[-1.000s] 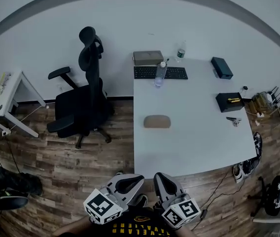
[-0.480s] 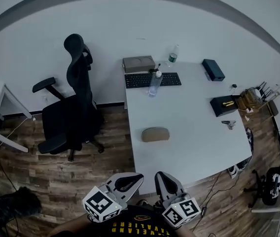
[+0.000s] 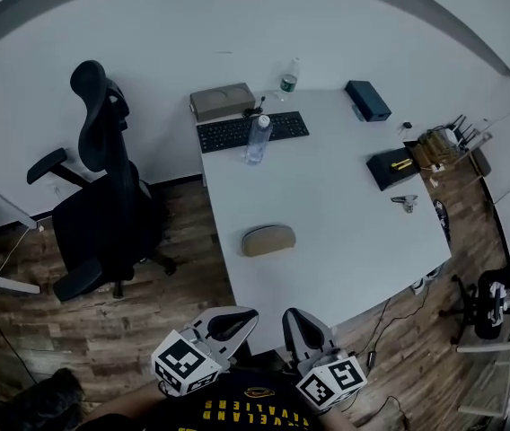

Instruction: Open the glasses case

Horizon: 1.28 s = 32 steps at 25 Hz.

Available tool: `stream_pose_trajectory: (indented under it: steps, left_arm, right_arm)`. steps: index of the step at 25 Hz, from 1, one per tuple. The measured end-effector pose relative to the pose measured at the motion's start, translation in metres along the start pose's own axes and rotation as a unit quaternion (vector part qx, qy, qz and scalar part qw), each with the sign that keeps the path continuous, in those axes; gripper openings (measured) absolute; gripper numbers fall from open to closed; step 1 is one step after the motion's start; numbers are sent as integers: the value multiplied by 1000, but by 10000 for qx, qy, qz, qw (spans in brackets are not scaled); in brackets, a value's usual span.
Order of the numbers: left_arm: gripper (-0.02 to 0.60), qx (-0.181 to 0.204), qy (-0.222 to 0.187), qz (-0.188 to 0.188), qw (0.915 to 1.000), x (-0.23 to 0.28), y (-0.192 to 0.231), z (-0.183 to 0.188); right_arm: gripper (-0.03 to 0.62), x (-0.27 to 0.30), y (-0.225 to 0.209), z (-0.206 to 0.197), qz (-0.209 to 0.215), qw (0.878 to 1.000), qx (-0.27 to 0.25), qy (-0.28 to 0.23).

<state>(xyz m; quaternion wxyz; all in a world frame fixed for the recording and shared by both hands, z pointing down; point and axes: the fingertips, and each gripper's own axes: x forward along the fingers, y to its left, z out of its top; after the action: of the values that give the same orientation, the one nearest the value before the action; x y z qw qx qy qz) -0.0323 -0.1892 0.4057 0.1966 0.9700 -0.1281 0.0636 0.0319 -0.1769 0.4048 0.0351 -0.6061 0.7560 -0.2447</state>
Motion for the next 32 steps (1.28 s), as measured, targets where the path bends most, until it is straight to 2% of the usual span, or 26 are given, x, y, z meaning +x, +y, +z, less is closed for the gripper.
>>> stream_pose_trajectory:
  steps: [3, 9, 14, 16, 22, 27, 32]
  left_arm:
    - [14, 79, 167, -27, 9998, 21, 6, -7]
    - [14, -27, 324, 171, 9993, 48, 20, -7]
    - [14, 157, 308, 612, 9975, 71, 40, -5]
    - [14, 258, 308, 793, 9960, 80, 51, -4]
    - [15, 316, 454, 1187, 9914, 98, 92, -11]
    - [15, 197, 732, 1212, 9897, 102, 127, -28]
    - [15, 139, 1042, 1058, 9888, 110, 164, -47]
  right_arm:
    - [18, 3, -20, 5, -80, 9999, 107, -36]
    - [18, 18, -49, 22, 13, 9999, 156, -70]
    - [18, 38, -89, 31, -72, 9992, -386, 25]
    - [18, 49, -108, 29, -91, 9984, -526, 158]
    - [18, 85, -142, 9, 162, 9962, -300, 805]
    - [20, 113, -153, -3, 68, 9939, -144, 1089]
    - [20, 136, -161, -12, -156, 9918, -180, 1257]
